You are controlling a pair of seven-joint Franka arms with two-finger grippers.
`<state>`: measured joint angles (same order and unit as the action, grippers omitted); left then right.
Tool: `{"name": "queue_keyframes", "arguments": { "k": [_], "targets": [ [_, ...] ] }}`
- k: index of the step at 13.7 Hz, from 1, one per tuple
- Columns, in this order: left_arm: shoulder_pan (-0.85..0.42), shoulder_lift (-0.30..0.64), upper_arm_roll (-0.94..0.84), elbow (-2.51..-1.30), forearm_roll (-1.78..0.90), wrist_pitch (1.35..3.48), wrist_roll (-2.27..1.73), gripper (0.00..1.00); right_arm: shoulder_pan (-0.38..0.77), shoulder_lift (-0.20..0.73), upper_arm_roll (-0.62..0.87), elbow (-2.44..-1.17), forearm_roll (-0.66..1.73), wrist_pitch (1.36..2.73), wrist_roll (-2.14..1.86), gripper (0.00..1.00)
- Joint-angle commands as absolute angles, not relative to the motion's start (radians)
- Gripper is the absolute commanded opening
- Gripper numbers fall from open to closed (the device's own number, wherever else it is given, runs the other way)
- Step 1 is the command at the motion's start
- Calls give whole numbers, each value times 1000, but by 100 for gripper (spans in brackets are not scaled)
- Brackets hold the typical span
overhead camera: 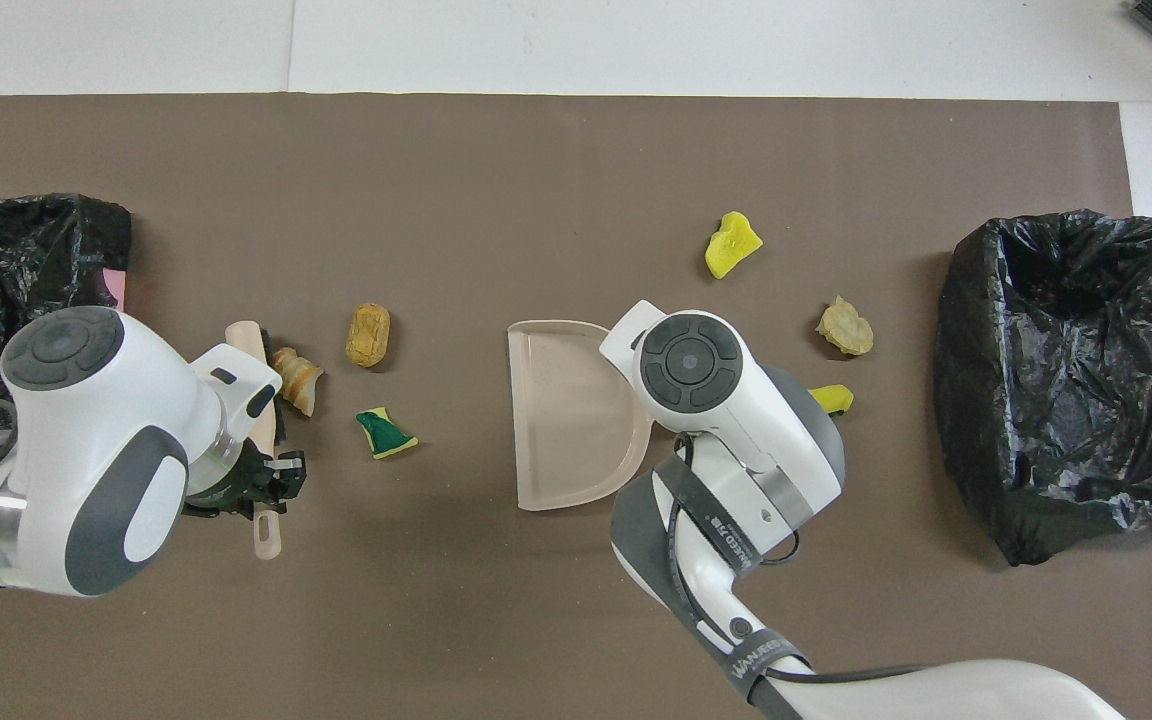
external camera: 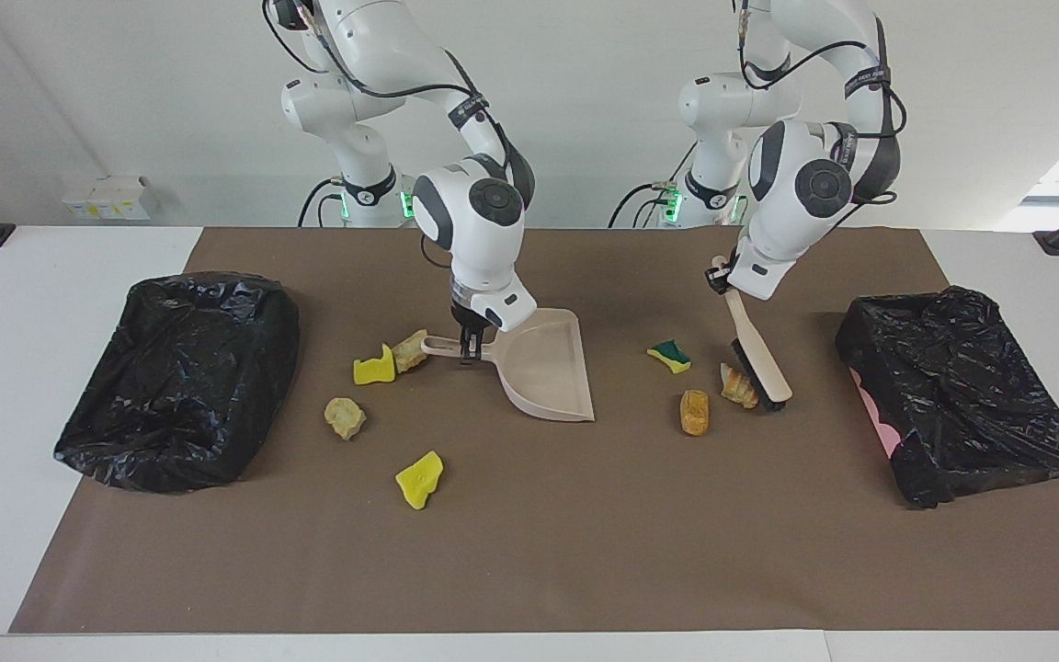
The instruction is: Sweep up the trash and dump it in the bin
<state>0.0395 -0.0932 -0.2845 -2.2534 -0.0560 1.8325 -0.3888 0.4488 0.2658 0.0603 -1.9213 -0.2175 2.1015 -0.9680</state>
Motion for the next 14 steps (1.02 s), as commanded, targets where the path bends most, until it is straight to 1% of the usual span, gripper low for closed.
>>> {"name": "queue_keyframes", "arguments": {
  "k": [1,4,6,9,14],
  "targets": [
    [41,-140,-293,-2336,-35,1902,-348,0,448,245,66,-1948,-244,2094,-925,0],
    [23,-130,-305,-2333,-38,1914,-341,0,449,245,67,-1948,-244,2095,-920,0],
    [-38,-103,-305,-2327,-51,1931,-342,0,449,245,67,-1948,-244,2097,-920,0],
    [-103,-94,-311,-2322,-101,1980,-342,0,449,248,67,-1948,-242,2100,-919,0],
    [-112,-94,-446,-2301,-147,2046,-364,0,451,250,67,-1948,-244,2102,-905,0]
  ]
}}
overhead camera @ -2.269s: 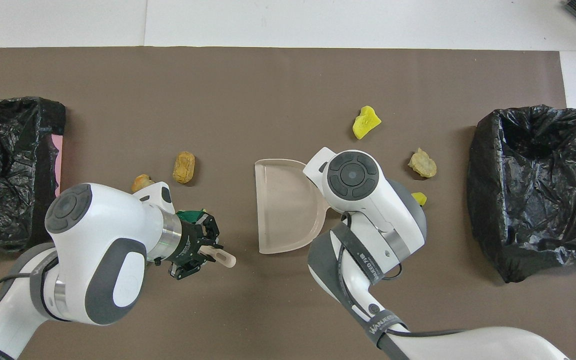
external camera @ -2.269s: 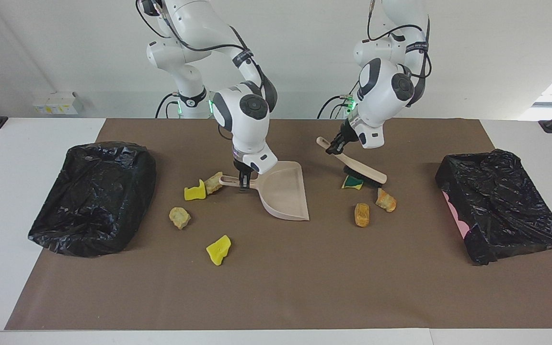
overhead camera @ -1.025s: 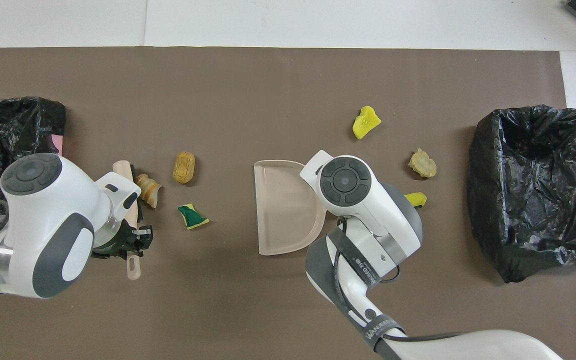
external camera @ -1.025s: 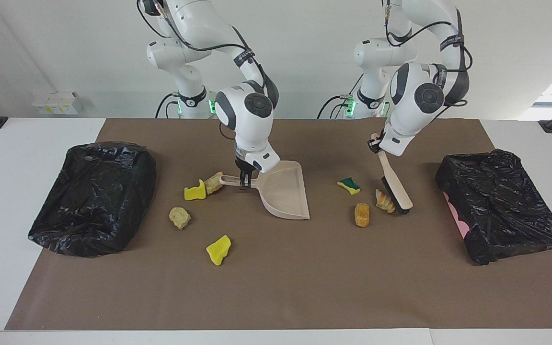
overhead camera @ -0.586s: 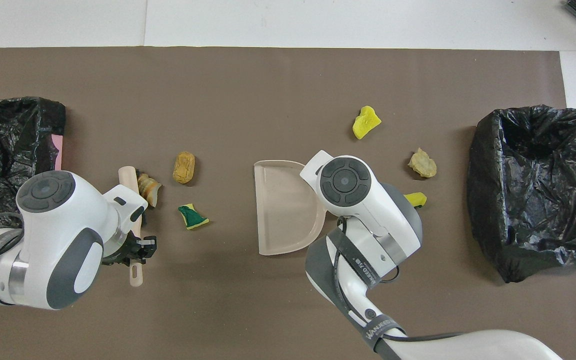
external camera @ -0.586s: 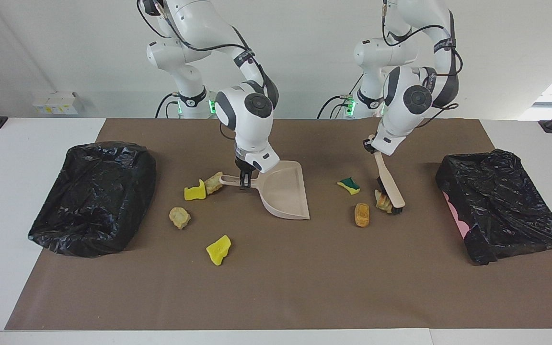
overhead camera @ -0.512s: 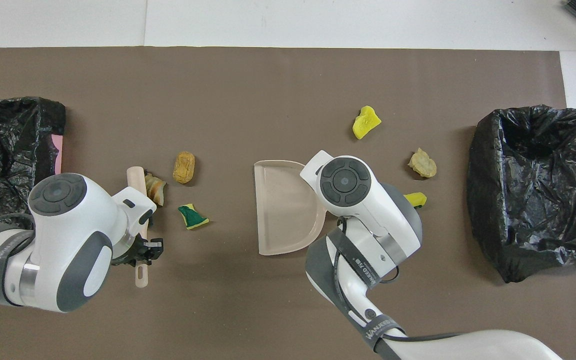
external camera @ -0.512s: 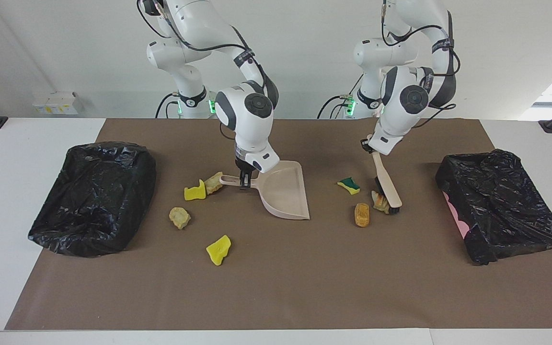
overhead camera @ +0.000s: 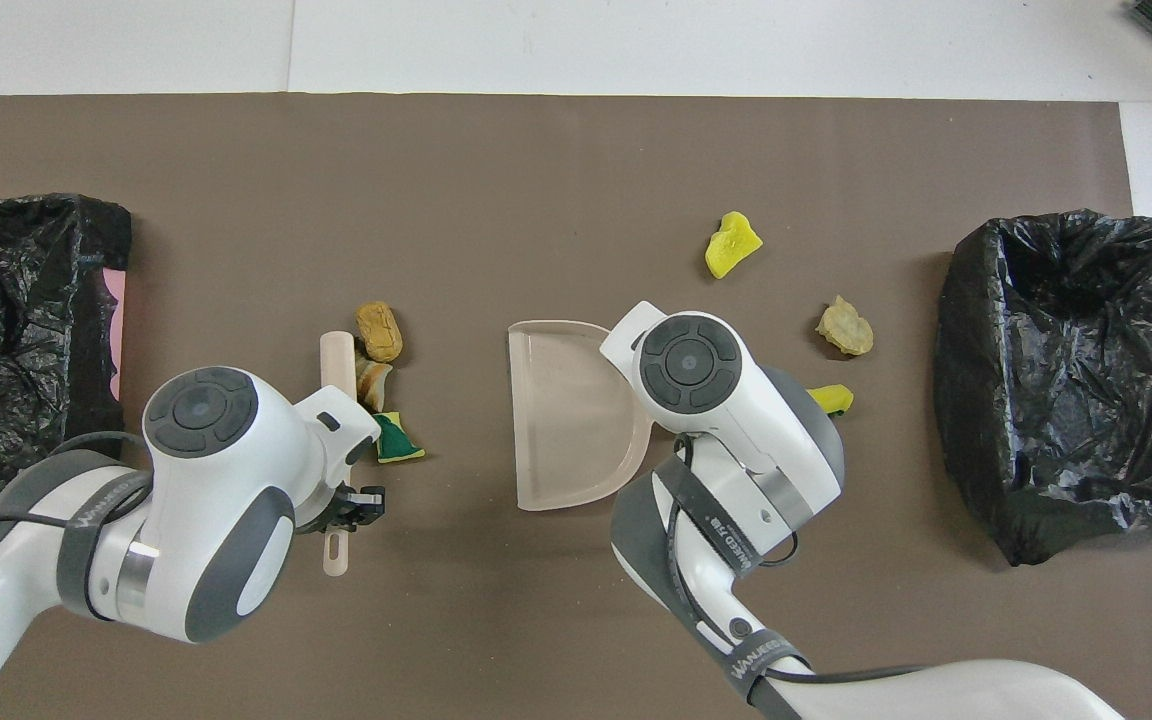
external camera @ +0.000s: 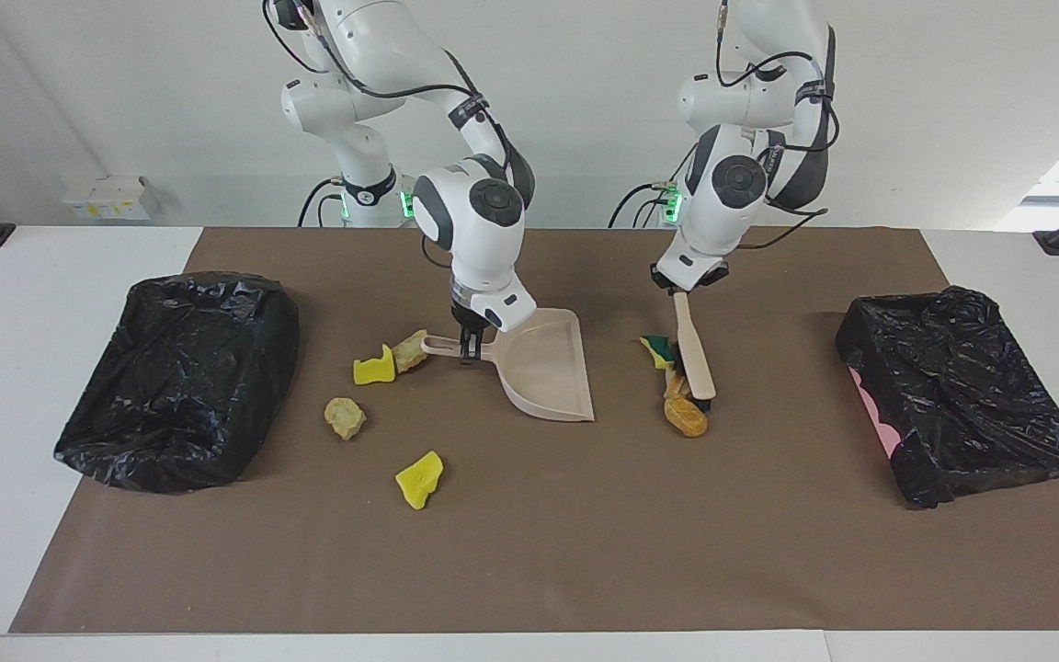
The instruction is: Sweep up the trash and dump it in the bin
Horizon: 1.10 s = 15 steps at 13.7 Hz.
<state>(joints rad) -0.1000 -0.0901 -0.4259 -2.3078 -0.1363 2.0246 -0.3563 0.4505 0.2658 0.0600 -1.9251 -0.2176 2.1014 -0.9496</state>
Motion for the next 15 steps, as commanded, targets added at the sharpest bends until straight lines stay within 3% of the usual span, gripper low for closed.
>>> {"name": "queue_keyframes", "arguments": {
  "k": [1,9,12,15],
  "targets": [
    [-113,-94,-466,-2298,-159,2058,-373,0,451,250,66,-1948,-244,2102,-905,0],
    [-117,-54,-543,-2231,-383,2105,-394,0,451,250,66,-1948,-244,2100,-905,0],
    [-94,-12,-532,-2134,-457,2085,-399,0,451,250,67,-1948,-242,2098,-905,0],
    [-71,-28,-528,-2103,-459,2082,-400,0,451,250,66,-1948,-244,2098,-905,0]
  ]
}}
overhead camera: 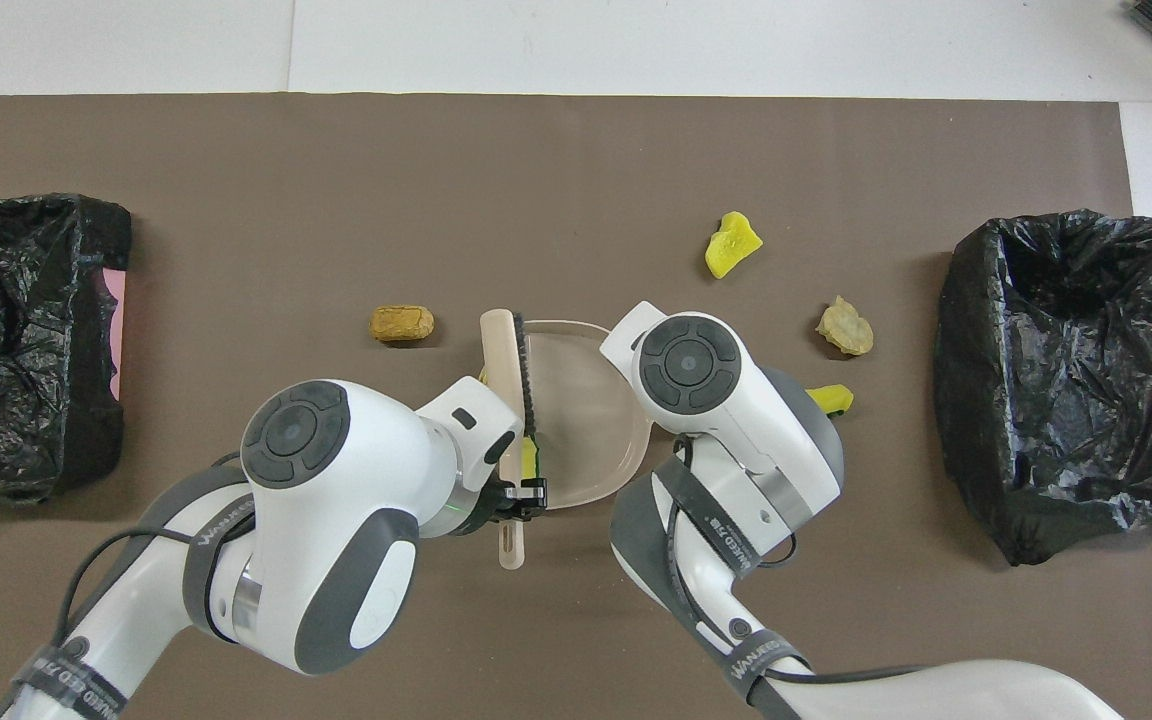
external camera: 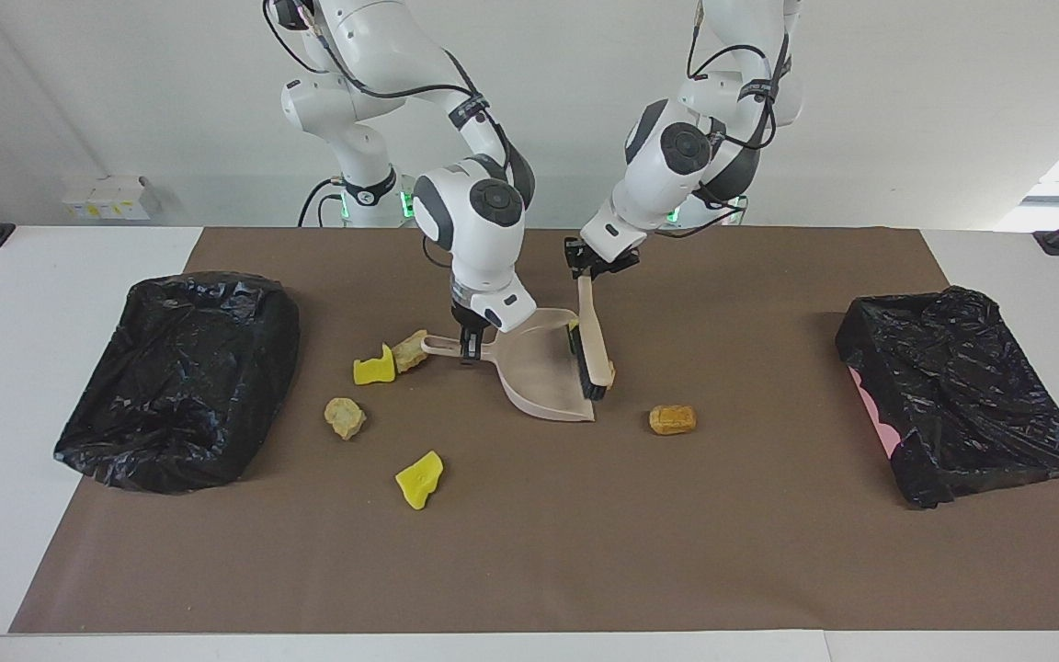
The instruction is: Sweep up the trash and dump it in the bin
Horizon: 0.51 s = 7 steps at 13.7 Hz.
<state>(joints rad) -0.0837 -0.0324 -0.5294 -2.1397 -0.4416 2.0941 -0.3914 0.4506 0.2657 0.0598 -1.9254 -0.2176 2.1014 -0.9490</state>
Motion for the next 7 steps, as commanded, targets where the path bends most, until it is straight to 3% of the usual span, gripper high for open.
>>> {"name": "queue_keyframes", "arguments": {
  "k": [1,7],
  "targets": [
    [-61,-29,-522,-2092,-459,2080,-399,0,451,250,67,-1948,-244,2100,-905,0],
    [-51,-26,-456,-2049,-440,2033,-384,0,451,250,67,-1948,-244,2100,-905,0]
  ]
}}
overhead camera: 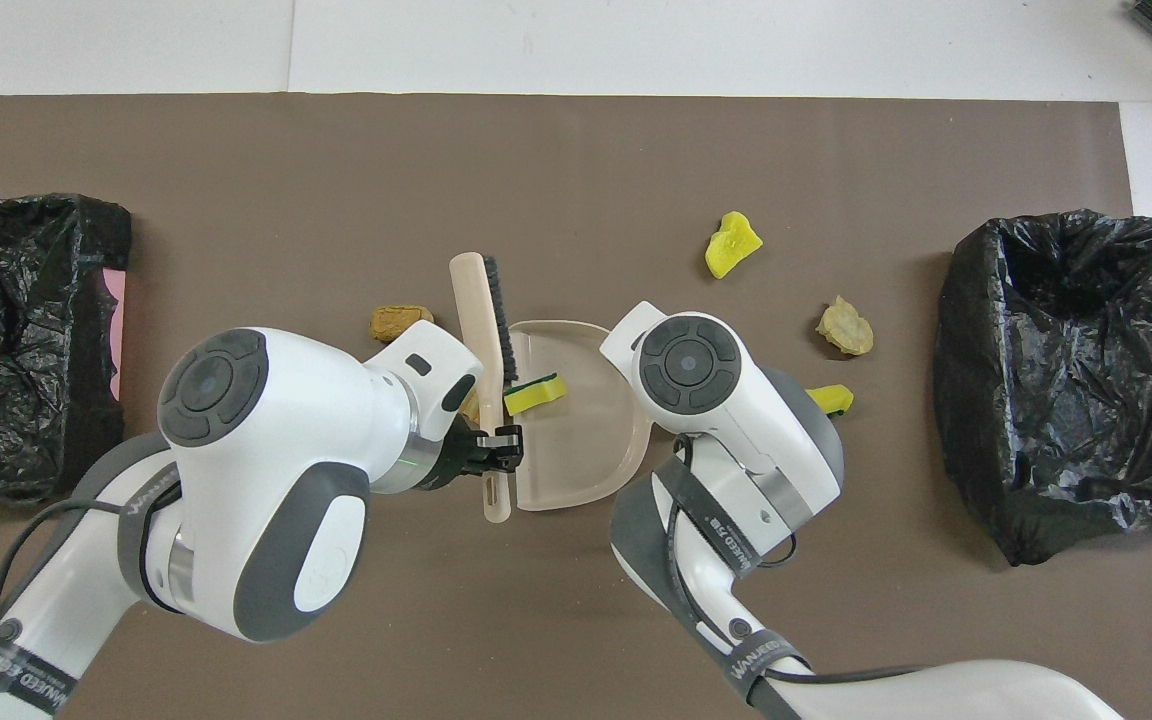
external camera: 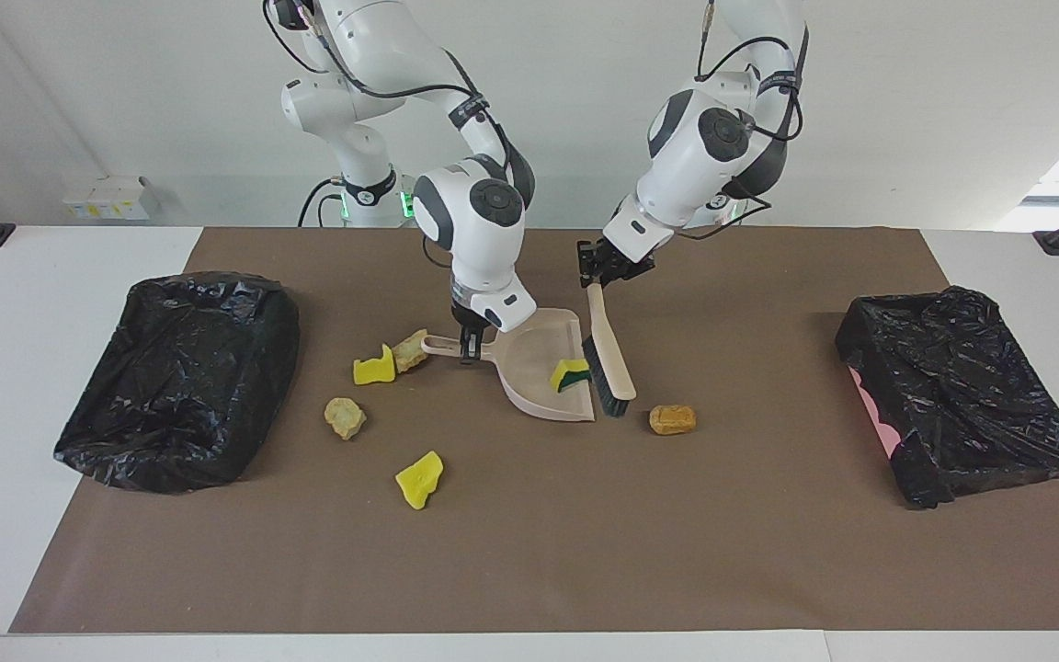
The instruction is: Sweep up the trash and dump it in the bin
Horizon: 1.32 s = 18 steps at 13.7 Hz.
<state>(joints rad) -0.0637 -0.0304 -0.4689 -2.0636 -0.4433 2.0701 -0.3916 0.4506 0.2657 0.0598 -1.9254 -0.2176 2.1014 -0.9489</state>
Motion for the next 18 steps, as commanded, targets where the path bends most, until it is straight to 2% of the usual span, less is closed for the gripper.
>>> {"name": "queue_keyframes", "arguments": {
  "k": [1,6,13,18],
  "targets": [
    [-29,-25,-434,-2046,-416,2016,-382,0,451,250,66,-1948,-244,2102,-905,0],
    [-20,-6,-327,-2043,-220,1942,-188,0,451,250,67,-1948,-242,2102,-905,0],
    [-21,120,-255,-2043,64,1916,96,0,462,244,66,-1948,-244,2065,-847,0],
    [-70,60,-281,-2135,60,1907,114,0,465,244,67,-1947,-244,2059,-845,0]
  ]
}}
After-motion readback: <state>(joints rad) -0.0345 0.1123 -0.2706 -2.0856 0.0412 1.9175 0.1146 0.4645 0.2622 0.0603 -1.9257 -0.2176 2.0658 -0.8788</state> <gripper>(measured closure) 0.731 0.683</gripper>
